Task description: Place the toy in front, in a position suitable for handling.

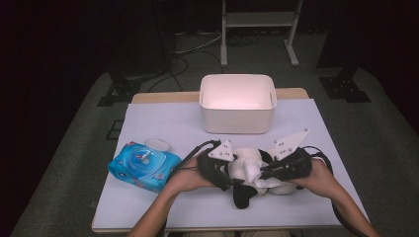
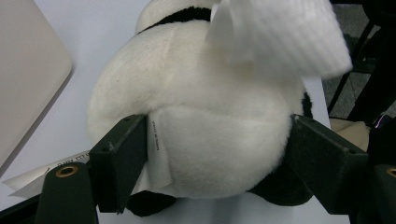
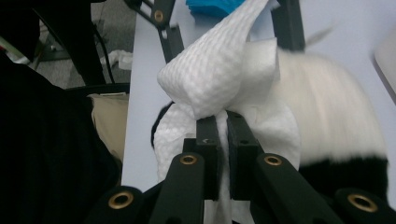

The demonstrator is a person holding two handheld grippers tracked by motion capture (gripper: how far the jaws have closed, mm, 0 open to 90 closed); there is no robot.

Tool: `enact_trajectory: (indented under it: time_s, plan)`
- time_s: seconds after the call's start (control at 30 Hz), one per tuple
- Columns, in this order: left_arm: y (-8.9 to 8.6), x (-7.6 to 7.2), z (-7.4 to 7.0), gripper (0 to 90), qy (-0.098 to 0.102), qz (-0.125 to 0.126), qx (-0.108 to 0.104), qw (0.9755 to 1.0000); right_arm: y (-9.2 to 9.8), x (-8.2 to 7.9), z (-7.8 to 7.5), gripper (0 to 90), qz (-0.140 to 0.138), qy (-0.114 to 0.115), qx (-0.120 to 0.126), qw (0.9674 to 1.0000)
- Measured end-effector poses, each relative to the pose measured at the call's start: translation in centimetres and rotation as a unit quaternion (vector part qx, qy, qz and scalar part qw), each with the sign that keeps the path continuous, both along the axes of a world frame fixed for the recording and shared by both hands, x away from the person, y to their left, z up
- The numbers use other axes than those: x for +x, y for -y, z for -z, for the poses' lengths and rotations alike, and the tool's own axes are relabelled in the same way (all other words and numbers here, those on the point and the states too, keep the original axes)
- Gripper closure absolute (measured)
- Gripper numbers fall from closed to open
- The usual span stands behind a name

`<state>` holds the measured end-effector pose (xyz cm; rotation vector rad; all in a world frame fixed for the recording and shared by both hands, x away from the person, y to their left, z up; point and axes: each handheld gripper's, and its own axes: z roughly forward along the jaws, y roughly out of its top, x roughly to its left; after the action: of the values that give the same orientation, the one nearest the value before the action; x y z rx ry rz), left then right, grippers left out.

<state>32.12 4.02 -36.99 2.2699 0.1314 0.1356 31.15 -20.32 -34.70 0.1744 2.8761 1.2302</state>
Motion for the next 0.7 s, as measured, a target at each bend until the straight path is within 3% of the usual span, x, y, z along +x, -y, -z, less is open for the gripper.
enact_trajectory:
  time_s: [0.17,0.5,0.6,0.7]
  plan:
    - [-0.2,0.1,0.1,21.6,0.000,-0.001,-0.004,1.0000,-1.1,0.2,-0.3,84.6,-0.008,0.005,-0.001,1.0000]
    - [0.0,-0.1,0.0,21.5,0.007,-0.003,-0.005,1.0000,3.1,0.4,0.2,84.4,0.033,-0.010,0.002,0.9994]
    - [0.1,-0.2,-0.1,21.5,0.007,-0.002,0.000,1.0000,2.6,0.4,-0.2,84.4,0.026,-0.007,-0.001,0.9996]
    - [0.1,-0.3,-0.1,21.5,0.009,-0.001,0.003,1.0000,0.8,0.7,-0.5,84.4,0.009,-0.006,-0.008,0.9999]
